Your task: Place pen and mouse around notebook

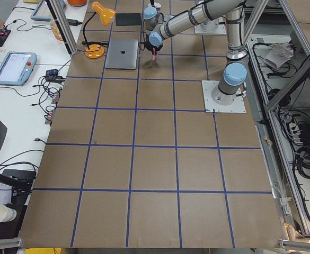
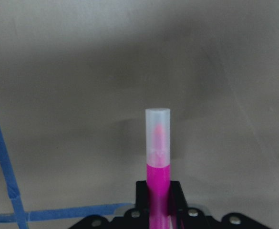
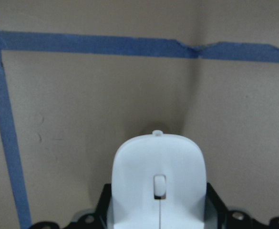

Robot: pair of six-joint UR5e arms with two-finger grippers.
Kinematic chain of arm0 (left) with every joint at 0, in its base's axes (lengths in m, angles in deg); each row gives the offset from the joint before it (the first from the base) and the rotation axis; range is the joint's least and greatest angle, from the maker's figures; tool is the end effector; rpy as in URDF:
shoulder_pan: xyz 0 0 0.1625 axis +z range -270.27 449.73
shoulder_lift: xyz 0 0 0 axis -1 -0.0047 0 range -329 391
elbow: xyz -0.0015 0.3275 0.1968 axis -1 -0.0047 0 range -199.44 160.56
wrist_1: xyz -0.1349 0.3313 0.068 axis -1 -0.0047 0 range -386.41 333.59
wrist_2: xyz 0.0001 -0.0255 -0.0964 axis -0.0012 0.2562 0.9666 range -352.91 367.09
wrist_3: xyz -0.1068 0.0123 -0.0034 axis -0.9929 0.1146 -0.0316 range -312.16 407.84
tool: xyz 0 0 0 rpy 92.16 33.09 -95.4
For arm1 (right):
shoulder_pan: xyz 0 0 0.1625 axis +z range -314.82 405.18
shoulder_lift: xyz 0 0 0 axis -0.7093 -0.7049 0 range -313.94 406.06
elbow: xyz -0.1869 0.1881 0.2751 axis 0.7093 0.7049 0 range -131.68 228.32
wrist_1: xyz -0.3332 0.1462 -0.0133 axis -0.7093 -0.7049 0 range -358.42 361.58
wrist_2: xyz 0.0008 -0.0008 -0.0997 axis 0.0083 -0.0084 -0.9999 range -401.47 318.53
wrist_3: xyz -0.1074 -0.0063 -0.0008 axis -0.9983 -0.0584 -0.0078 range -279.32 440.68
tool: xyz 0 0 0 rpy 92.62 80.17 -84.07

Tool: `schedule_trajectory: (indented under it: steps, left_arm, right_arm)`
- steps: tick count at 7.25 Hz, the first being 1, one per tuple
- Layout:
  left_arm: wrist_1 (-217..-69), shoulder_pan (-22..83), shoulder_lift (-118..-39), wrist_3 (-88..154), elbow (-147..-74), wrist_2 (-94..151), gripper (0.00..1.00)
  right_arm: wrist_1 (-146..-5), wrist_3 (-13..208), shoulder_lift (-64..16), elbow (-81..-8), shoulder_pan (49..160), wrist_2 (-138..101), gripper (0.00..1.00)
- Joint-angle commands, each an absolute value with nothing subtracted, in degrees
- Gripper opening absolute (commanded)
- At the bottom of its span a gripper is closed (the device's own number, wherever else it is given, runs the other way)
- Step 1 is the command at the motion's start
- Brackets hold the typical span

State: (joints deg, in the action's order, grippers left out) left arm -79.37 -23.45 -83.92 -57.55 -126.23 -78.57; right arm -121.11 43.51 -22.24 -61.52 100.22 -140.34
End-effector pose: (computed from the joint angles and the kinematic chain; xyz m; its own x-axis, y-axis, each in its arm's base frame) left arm -0.3287 -0.4081 0.1684 -0.1343 -0.9860 -0.0986 -0.9902 0.1297 0.0512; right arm -0.1778 -0.4579 0.1725 -0.9981 -0.0538 0.0284 -0.0465 0.9756 0.2145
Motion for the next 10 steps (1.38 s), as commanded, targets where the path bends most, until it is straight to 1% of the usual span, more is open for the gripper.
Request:
schedule_trajectory:
  steps: [1,2,3,4,5,6,7,8,9,10]
  left_arm:
    - [-78.8,-24.52,-86.32,-58.15,-125.26,-78.6,0.02]
    - [-78.97,-24.96,-86.94,-58.33,-124.73,-78.6,0.94]
    - [-80.02,-24.97,-86.6,-55.28,-124.21,-78.86,1.0]
    - [-81.59,-24.97,-84.42,-40.81,-124.9,-79.22,1.0]
    - [-90.14,-24.27,-81.7,-28.74,-122.73,-79.04,1.0]
    - [-97.97,-22.96,-78.45,-20.18,-120.36,-79.3,0.99]
    - [-102.83,-22.16,-74.68,-10.18,-118.51,-79.74,0.95]
    - [-107.75,-18.33,-70.9,-7.64,-115.1,-79.4,0.97]
    - [-115.63,-14.29,-68.16,1.35,-111.32,-79.05,0.95]
    - [-123.02,-11.64,-65.0,18.93,-108.5,-79.48,0.92]
  right_arm:
    - [-120.24,47.08,-23.28,-58.4,101.08,-139.91,0.58]
    - [-120.24,47.46,-22.67,-55.95,102.99,-139.21,0.6]
    - [-120.15,50.51,-22.58,-54.18,107.19,-139.21,0.6]
    - [-120.24,53.76,-22.23,-52.08,111.15,-139.03,0.6]
    - [-120.06,56.05,-20.14,-49.1,114.49,-138.94,0.6]
    - [-120.06,56.77,-17.51,-44.8,117.05,-138.94,0.6]
    - [-119.8,58.08,-14.09,-40.06,119.34,-139.12,0.61]
    - [-118.67,58.79,-11.01,-35.49,120.84,-139.03,0.61]
    - [-117.26,60.8,-8.19,-32.4,122.42,-138.86,0.61]
    - [-116.99,64.13,-6.69,-31.41,124.0,-136.33,0.61]
